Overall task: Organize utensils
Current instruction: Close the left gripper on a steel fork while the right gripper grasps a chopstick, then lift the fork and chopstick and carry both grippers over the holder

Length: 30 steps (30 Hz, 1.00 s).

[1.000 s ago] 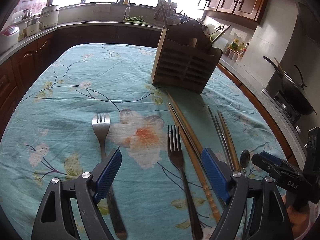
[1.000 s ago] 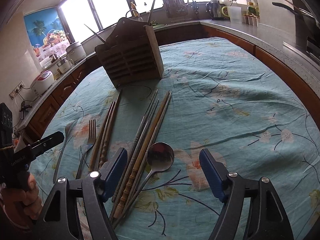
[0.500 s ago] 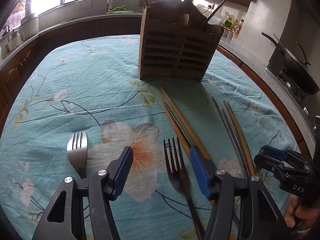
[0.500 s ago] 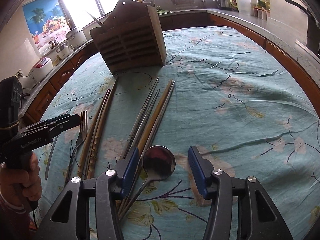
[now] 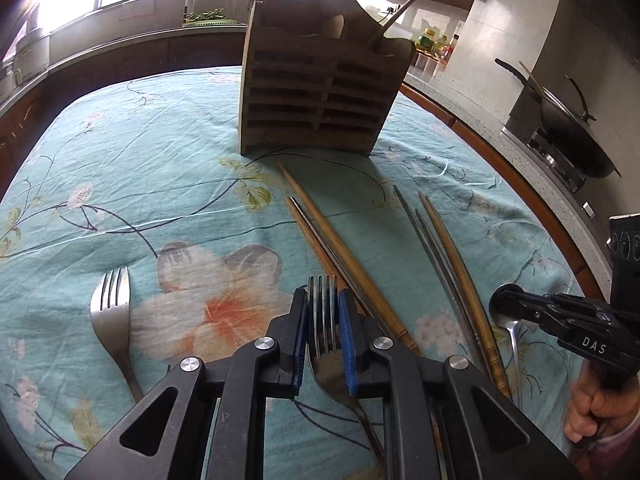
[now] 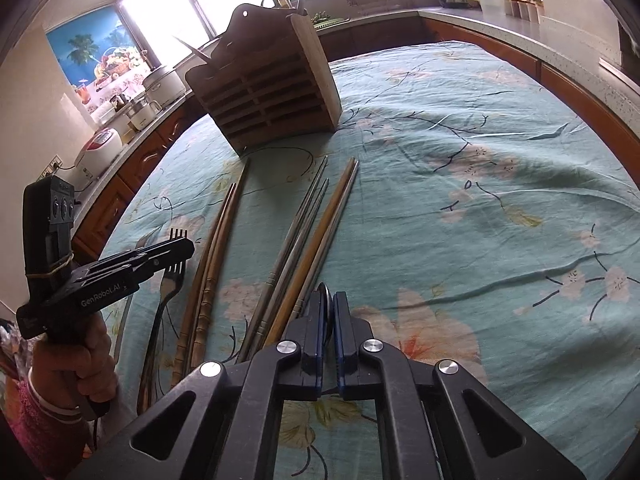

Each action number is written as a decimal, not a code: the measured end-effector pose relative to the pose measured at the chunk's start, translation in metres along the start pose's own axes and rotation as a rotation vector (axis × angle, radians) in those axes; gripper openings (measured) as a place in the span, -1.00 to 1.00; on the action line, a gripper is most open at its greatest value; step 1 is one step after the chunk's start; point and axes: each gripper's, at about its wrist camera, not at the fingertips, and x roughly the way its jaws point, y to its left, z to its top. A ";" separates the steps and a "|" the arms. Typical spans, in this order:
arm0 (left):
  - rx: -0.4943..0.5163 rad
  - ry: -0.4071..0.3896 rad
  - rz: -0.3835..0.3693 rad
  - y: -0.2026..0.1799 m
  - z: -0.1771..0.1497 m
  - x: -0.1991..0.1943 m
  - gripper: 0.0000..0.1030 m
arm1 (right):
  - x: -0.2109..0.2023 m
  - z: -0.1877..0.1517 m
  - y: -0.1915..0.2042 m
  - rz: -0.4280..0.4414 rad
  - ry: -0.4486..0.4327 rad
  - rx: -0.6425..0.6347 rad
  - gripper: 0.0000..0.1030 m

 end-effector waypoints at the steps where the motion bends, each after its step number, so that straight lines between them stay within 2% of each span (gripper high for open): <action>1: -0.009 -0.010 -0.004 0.002 0.000 -0.005 -0.78 | -0.003 0.001 0.000 0.004 -0.007 0.003 -0.93; 2: -0.015 -0.021 -0.006 0.003 0.000 -0.011 -0.81 | -0.005 0.001 0.000 0.009 -0.015 0.006 -0.93; 4: -0.026 -0.043 -0.015 0.006 0.000 -0.023 -1.00 | -0.013 0.004 0.002 0.019 -0.034 0.012 -0.93; 14: -0.018 -0.173 -0.036 0.002 -0.005 -0.085 -1.00 | -0.058 0.024 0.013 0.027 -0.174 -0.008 -0.93; 24: -0.004 -0.316 0.025 -0.002 -0.013 -0.142 -1.00 | -0.096 0.048 0.019 -0.110 -0.351 -0.063 -0.93; 30: -0.007 -0.370 0.048 -0.001 -0.011 -0.161 -1.00 | -0.105 0.064 0.031 -0.170 -0.446 -0.126 -0.93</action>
